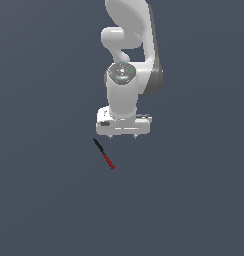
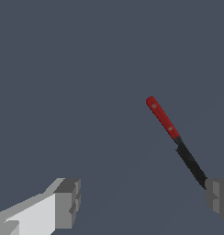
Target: Pick up the object and move it to a goal position.
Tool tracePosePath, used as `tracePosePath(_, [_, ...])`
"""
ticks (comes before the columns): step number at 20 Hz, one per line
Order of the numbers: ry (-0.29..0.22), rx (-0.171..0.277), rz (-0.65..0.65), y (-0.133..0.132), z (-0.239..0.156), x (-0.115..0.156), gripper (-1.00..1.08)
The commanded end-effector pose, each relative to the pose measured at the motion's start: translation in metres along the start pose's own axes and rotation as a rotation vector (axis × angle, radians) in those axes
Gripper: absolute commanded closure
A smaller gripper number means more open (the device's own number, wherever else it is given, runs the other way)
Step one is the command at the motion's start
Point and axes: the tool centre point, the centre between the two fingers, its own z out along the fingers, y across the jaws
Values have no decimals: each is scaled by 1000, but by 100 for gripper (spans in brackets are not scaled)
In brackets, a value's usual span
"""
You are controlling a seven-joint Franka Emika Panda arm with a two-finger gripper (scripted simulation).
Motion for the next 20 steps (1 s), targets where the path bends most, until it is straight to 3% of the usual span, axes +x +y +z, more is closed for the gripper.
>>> tracePosePath(1, [0,0,0,0,0,0,-92])
tracePosePath(10, [29,-24,37,23,-23,7,-92])
tracePosePath(20, [27,-26,-9,29,-13,7,-92])
